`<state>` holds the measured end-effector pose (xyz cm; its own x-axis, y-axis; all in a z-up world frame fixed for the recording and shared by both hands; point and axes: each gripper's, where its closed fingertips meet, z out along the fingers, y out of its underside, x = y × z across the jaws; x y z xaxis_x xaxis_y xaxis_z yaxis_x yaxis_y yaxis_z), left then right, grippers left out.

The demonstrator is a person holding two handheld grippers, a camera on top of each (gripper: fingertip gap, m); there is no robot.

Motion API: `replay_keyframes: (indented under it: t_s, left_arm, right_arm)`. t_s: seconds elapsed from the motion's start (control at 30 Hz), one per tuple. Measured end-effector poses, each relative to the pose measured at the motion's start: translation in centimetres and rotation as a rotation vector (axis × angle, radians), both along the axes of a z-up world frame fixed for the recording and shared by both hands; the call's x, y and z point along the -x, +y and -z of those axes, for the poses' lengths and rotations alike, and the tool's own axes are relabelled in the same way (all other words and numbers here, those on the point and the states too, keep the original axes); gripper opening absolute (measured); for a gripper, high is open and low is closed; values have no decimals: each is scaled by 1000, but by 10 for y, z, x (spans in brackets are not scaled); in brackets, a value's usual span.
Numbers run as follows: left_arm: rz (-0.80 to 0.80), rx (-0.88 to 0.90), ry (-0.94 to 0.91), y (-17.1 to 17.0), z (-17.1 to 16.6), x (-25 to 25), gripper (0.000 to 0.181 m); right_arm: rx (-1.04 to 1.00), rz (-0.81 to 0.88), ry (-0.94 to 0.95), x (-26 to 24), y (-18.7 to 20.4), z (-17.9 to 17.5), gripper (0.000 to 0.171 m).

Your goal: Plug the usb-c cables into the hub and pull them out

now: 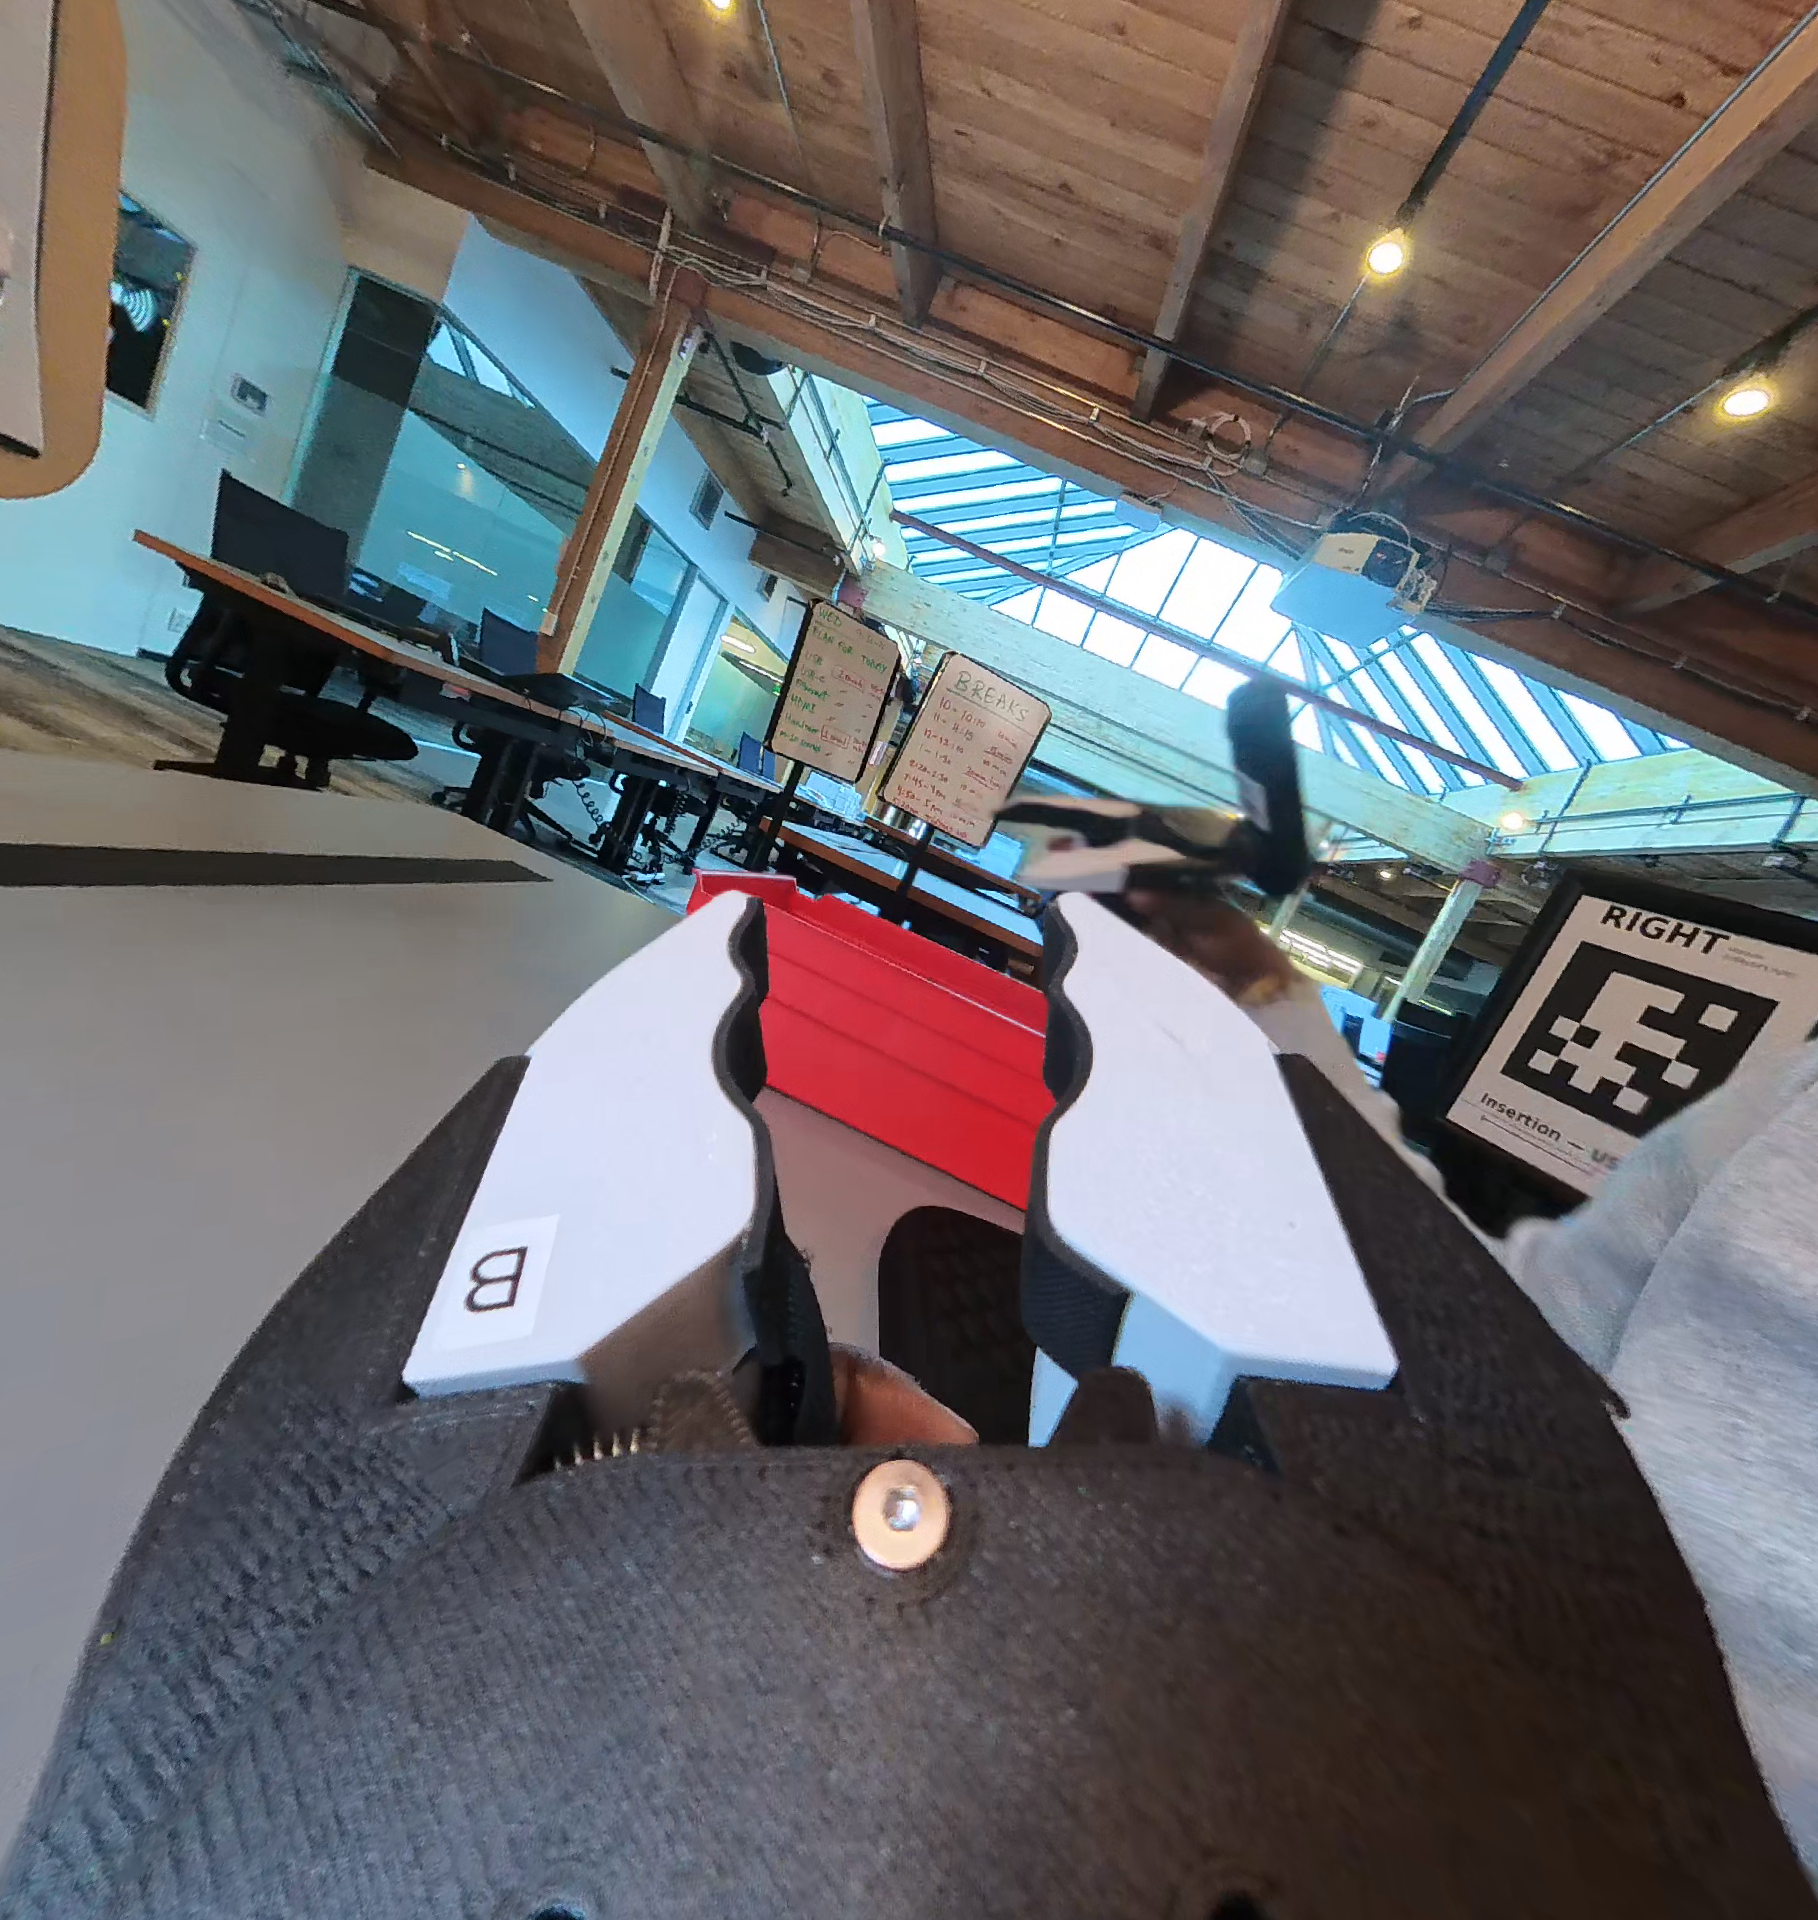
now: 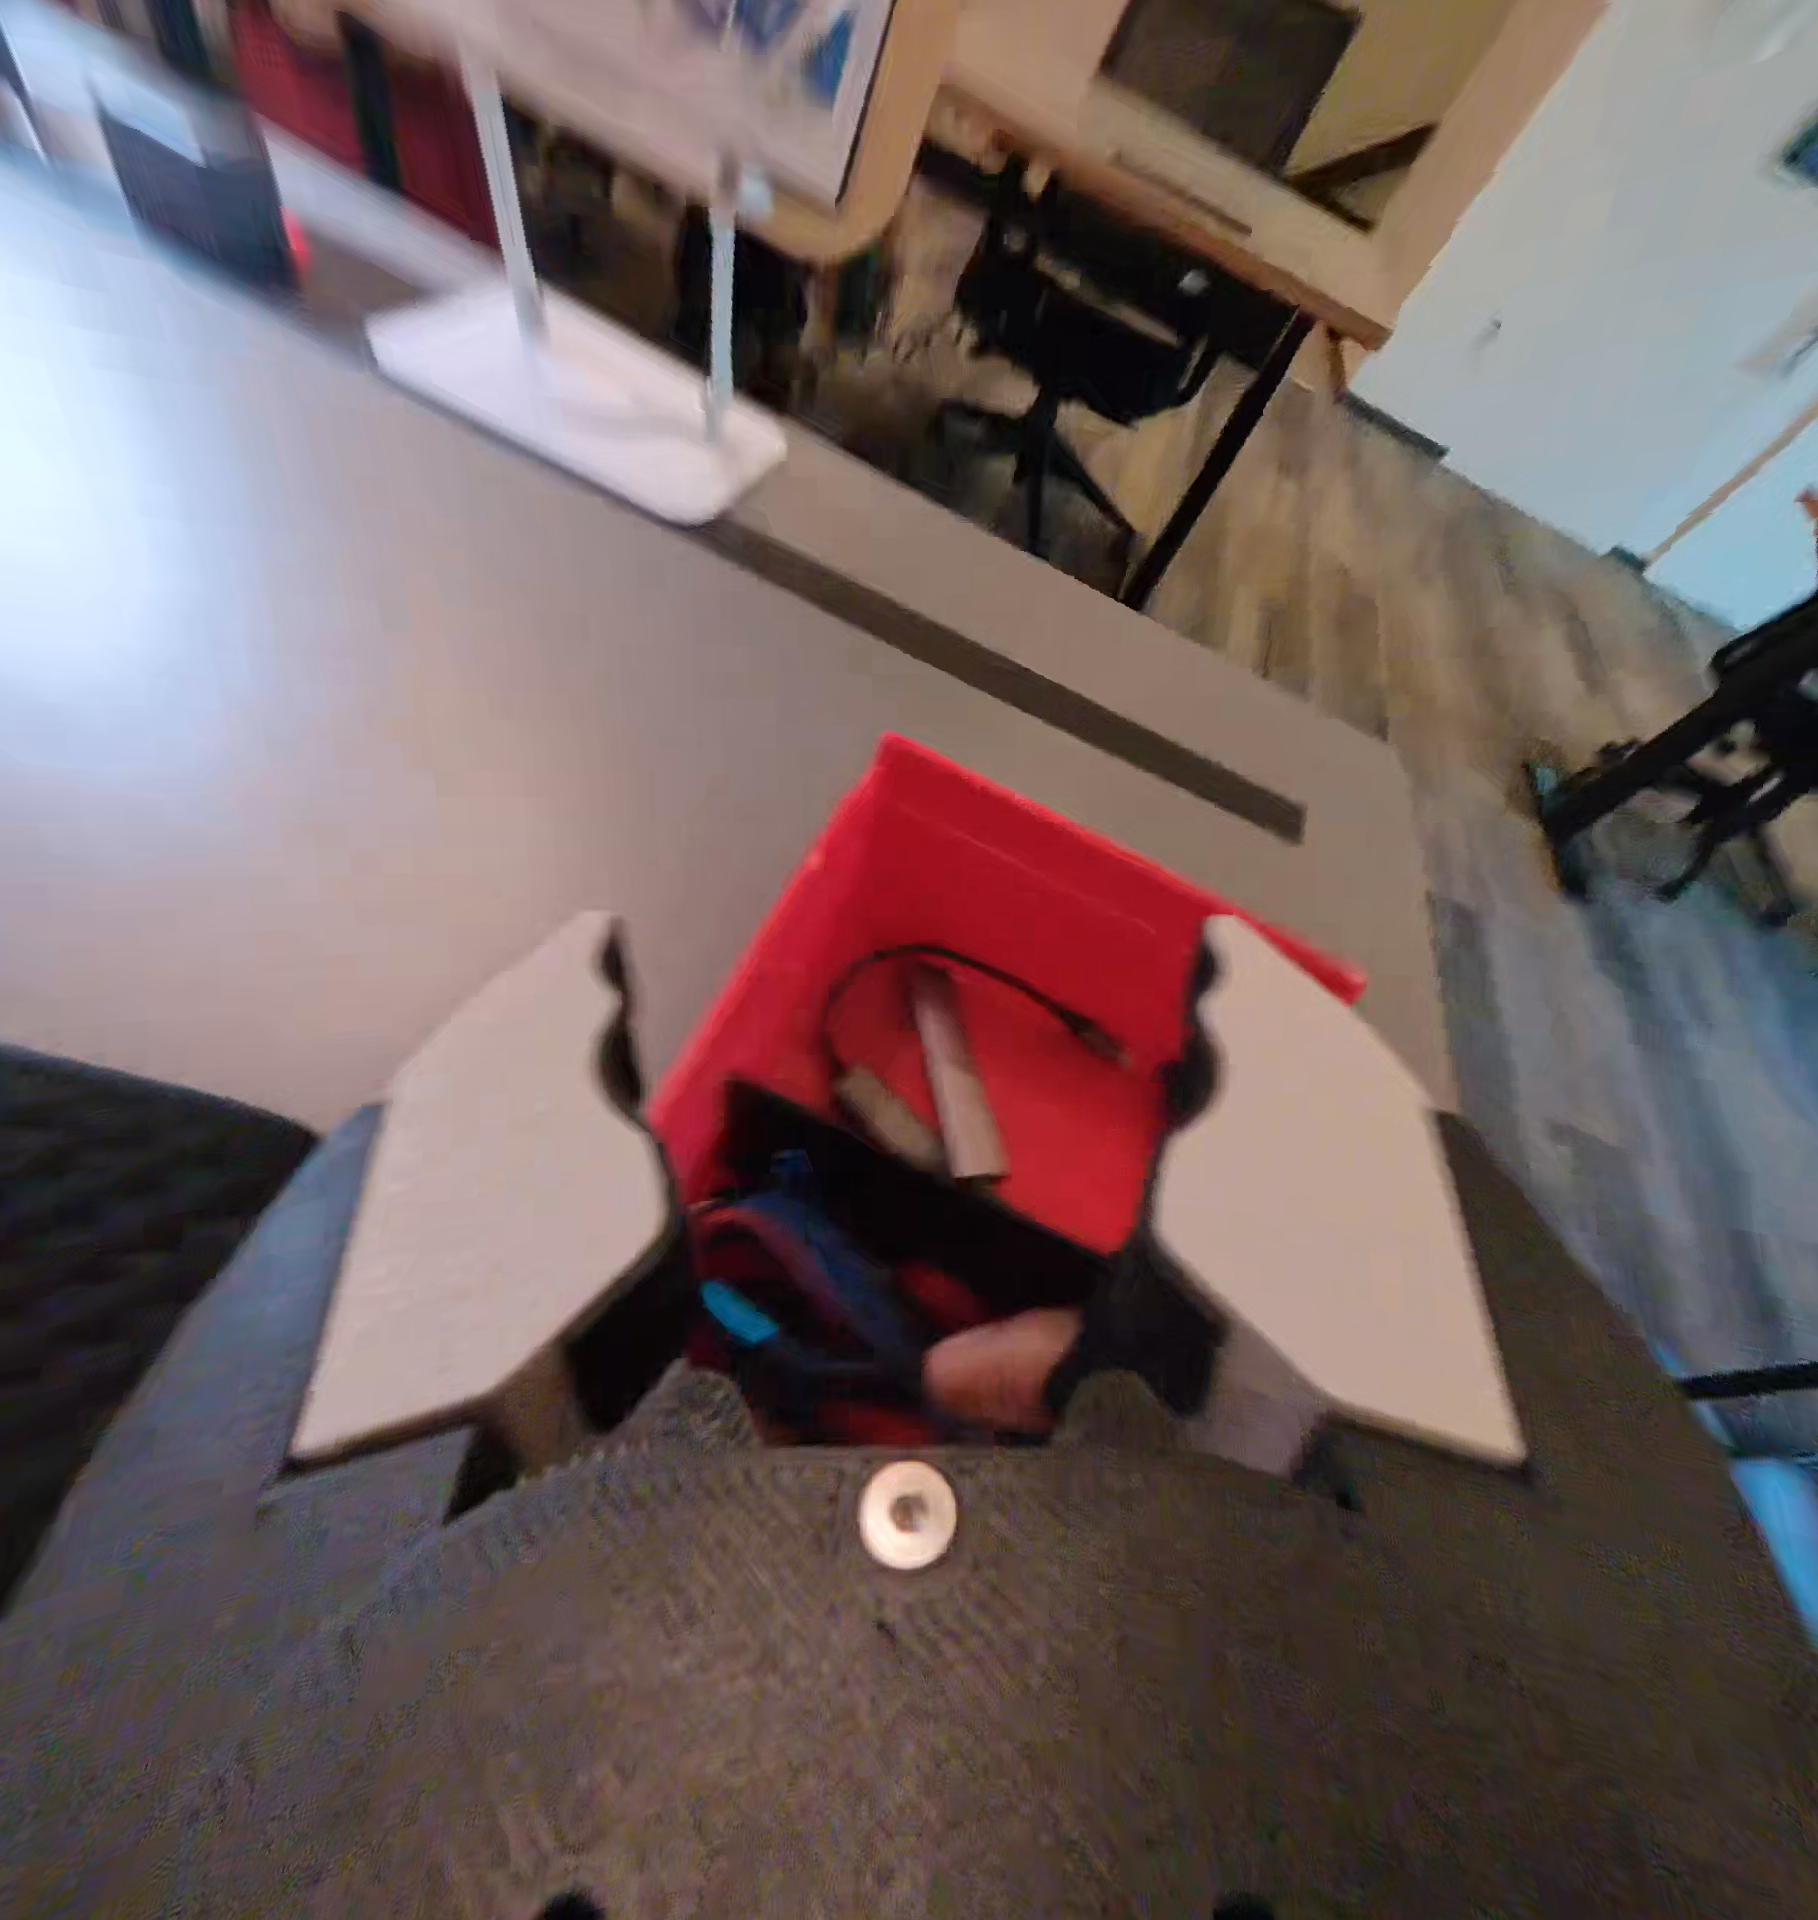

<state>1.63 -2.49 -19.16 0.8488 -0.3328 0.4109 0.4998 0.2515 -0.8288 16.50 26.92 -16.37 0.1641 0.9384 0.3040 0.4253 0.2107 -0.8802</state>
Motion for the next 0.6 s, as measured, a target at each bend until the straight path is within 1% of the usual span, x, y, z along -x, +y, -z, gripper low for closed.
replay_keyframes:
  t_s: [0.03,0.07,0.1,0.13,0.17,0.2,0.23,0.27,0.3,0.33,0.4,0.47,0.5,0.53,0.6]
  left_arm:
    - [-5,-4,6,0,-1,-1,51]
    - [-10,-6,11,0,-1,-1,51]
    - [-15,-6,11,0,0,0,51]
    - [-15,-6,5,0,0,0,51]
    - [-13,-6,-4,1,1,0,51]
    - [-11,-4,-15,2,2,1,51]
    - [-8,-2,-26,3,2,1,51]
    - [-7,2,-28,3,2,1,51]
    - [-16,13,-19,4,3,1,51]
    - [-45,32,6,5,6,3,52]
    - [-152,92,88,8,13,11,51]
    - [-273,152,184,10,21,21,51]
    - [-335,189,225,11,25,27,51]
    - [-400,244,261,11,32,34,51]
    - [-532,427,306,12,55,54,51]
  right_arm:
    - [95,28,54,-16,-18,4,125]
    - [161,48,62,-32,-35,15,138]
    - [177,72,51,-47,-47,27,141]
    - [179,82,-1,-58,-57,44,139]
    - [205,64,-120,-67,-68,67,134]
    - [224,60,-265,-77,-75,91,137]
    - [208,89,-381,-86,-72,108,137]
    - [200,122,-448,-90,-66,118,128]
    - [232,145,-484,-89,-63,126,123]
    - [272,163,-509,-85,-62,134,116]
    - [283,195,-557,-79,-58,148,97]
    - [270,174,-617,-71,-62,163,67]
    - [272,138,-636,-65,-68,169,38]
    - [247,148,-650,-60,-68,175,26]
    - [186,209,-664,-53,-63,178,25]
